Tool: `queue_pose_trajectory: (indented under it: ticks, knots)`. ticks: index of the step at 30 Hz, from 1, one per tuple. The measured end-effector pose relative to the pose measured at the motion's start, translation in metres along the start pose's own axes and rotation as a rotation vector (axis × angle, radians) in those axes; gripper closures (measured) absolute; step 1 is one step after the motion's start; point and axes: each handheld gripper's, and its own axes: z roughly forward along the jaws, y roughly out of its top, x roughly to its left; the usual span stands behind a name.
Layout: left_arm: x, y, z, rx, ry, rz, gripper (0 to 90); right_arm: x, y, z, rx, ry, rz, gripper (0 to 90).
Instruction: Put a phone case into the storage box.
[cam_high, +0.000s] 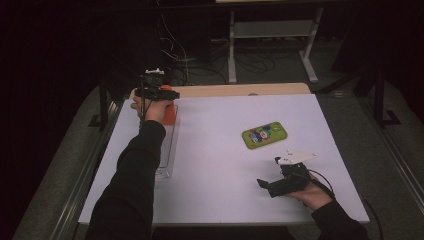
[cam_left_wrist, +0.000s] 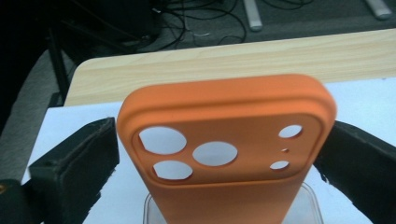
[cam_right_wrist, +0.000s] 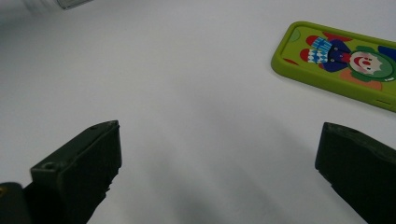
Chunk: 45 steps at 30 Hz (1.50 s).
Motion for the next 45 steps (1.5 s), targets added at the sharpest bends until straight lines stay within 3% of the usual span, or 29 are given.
queue_pose_trajectory:
  ticks: [4, 13, 24, 34, 43, 45]
  knots:
    - [0.003, 0.002, -0.007, -0.024, -0.025, -0.001, 0.0, 0.000, 0.000, 0.000, 0.000, 0.001, 0.001, 0.0]
    - [0.013, 0.004, -0.028, -0.018, -0.114, 0.024, 0.0, 0.000, 0.000, 0.001, 0.002, -0.004, -0.004, 0.0]
    - [0.009, -0.008, -0.074, -0.036, -0.264, 0.114, 0.0, 0.000, 0.001, 0.001, 0.000, -0.009, 0.003, 0.0]
    - [-0.017, -0.032, -0.106, -0.042, -0.417, 0.236, 0.0, -0.001, 0.003, 0.005, 0.004, -0.014, 0.003, 0.0]
    - [-0.049, -0.053, -0.125, -0.077, -0.550, 0.284, 0.0, -0.002, 0.000, 0.001, 0.002, -0.007, 0.018, 0.0]
    - [-0.058, -0.058, -0.127, -0.079, -0.574, 0.311, 0.0, -0.002, 0.001, 0.001, -0.009, -0.005, 0.018, 0.0]
